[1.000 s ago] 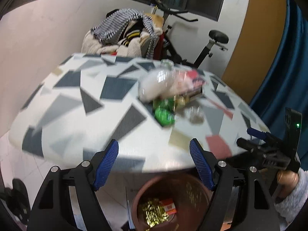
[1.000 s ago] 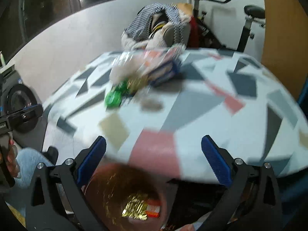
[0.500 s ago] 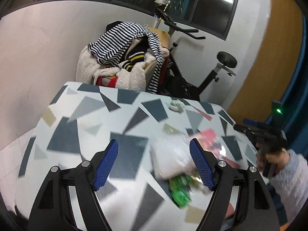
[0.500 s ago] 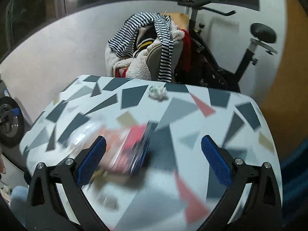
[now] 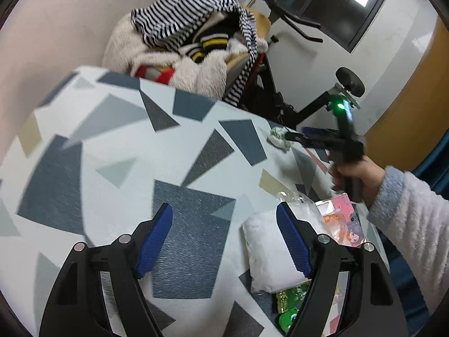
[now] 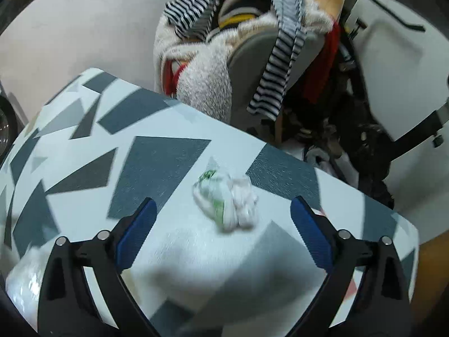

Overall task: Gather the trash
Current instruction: 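Grasp the white tissue bundle with the right gripper, then grasp the white plastic bag with the left gripper while the right gripper holds the tissue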

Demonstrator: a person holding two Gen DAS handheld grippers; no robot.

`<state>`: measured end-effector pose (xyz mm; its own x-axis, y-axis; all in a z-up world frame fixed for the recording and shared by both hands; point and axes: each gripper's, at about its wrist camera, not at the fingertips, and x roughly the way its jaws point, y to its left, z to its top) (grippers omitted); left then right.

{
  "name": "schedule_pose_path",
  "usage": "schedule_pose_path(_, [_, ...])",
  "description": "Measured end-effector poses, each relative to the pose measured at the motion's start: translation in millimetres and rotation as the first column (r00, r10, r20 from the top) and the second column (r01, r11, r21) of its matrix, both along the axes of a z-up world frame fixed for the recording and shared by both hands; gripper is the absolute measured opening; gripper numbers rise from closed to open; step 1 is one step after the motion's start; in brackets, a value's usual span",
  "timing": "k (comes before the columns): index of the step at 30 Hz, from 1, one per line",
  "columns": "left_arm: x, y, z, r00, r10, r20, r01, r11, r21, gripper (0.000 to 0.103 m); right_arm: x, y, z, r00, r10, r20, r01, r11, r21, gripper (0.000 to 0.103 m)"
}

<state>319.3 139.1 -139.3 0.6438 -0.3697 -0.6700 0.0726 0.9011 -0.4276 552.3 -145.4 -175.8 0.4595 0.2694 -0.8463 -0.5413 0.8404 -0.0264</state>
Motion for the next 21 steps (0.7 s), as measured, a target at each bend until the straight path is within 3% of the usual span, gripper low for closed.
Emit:
schedule_pose_path(3, [6.2, -6.2, -5.7, 1.0, -0.015, -0.023, 0.014, 0.999, -0.039, 0.074, 15.9, 3.1, -17.5, 0.997, -0.039, -0.067, 0.038, 0.999, -0.007, 0.08])
schedule_pose_path(4, [8.0, -9.8, -6.3, 0.999, -0.021, -0.032, 0.02, 0.998, -0.054, 0.074, 19.3, 3.7, -20.6, 0.995, -0.042, -0.092, 0.043, 0.999, 0.004, 0.072])
schedule_pose_path(5, [9.5, -13.1, -6.4, 0.999, -0.027, -0.039, 0.024, 0.997, -0.069, 0.076, 20.3, 2.5, -22.0, 0.993, -0.046, -0.112, 0.048, 0.999, 0.016, 0.056])
schedule_pose_path(7, [11.7, -21.9, -5.4, 0.998, -0.044, -0.051, 0.038, 0.992, -0.118, 0.082, 15.4, -0.2, -15.2, 0.994, -0.041, -0.103, 0.046, 0.998, 0.042, 0.046])
schedule_pose_path(10, [16.3, -40.8, -5.3, 0.994, -0.089, -0.068, 0.077, 0.984, -0.162, 0.092, -4.0, -7.3, -0.3, 0.999, -0.019, -0.045, 0.021, 0.999, 0.05, 0.045])
schedule_pose_path(13, [21.5, -63.9, -11.1, 0.986, -0.136, -0.101, 0.118, 0.979, -0.166, 0.095, -28.6, -21.6, 17.0, 1.0, -0.009, 0.005, 0.008, 0.996, 0.09, 0.045])
schedule_pose_path(21, [29.2, -80.6, -43.8, 0.969, -0.096, -0.23, 0.034, 0.965, -0.26, 0.097, -113.4, -64.4, 55.1, 0.996, -0.026, 0.086, 0.008, 0.979, 0.205, 0.044])
